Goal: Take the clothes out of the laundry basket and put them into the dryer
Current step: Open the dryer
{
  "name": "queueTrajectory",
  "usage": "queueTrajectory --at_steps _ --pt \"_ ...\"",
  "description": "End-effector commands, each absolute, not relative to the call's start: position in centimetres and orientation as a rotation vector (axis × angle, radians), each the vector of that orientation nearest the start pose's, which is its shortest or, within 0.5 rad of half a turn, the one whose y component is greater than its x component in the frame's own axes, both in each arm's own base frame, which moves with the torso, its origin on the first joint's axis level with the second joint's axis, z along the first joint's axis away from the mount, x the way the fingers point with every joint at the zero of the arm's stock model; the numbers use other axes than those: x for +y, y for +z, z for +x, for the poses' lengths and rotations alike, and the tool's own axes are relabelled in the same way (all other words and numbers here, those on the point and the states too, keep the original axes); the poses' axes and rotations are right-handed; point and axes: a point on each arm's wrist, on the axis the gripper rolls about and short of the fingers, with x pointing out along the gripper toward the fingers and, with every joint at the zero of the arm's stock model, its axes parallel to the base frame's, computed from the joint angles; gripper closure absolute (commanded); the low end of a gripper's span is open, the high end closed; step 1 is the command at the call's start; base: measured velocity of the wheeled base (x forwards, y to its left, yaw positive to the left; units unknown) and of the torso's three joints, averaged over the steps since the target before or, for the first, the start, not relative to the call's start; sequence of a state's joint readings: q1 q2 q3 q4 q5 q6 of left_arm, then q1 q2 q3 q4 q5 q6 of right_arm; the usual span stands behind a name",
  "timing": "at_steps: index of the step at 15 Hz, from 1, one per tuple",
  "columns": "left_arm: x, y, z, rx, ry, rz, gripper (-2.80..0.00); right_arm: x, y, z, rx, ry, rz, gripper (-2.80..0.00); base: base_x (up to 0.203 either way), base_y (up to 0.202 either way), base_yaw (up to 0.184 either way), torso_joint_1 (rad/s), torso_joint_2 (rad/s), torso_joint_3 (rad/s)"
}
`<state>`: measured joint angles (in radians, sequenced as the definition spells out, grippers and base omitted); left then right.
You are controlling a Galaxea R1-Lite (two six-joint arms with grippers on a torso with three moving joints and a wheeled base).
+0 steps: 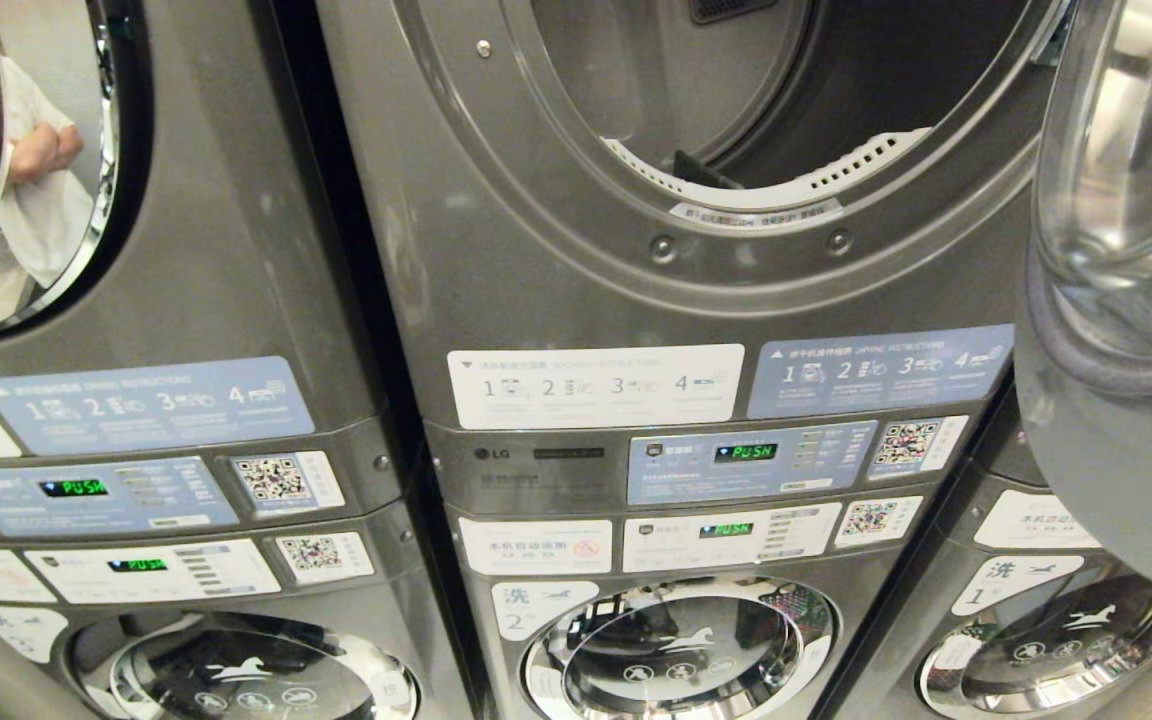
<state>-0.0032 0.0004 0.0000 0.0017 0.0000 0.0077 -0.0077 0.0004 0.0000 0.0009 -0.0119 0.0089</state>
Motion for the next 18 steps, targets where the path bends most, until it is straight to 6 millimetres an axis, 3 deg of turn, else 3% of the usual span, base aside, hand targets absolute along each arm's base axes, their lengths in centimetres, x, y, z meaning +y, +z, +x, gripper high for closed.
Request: queueTrajectory --at_steps 1,4,13,18 --pt "0.01 7.53 -2.28 0.002 -0.003 0.008 0.0 -0.01 7.54 -2.29 -0.002 -0.021 0.011 0.0 0.0 0.0 0.0 0.0 0.0 0.0" --pt "0.01 7.53 -2.28 0.002 -0.003 0.008 0.0 -0.01 7.55 -2.29 -0.002 -0.02 0.009 0.0 -0.024 0.0 0.0 0.007 0.0 0.0" --pt "0.01 7.53 -2.28 0.002 -0.003 0.007 0.0 -0.01 7.53 -2.29 0.0 -0.02 0.001 0.0 -0.179 0.0 0.001 0.002 0.0 0.002" --pt "0.0 7.52 -2.28 0.003 -0.008 0.047 0.0 -0.01 7.53 -2.29 0.0 -0.02 0.0 0.0 0.0 0.0 0.0 0.006 0.0 0.0"
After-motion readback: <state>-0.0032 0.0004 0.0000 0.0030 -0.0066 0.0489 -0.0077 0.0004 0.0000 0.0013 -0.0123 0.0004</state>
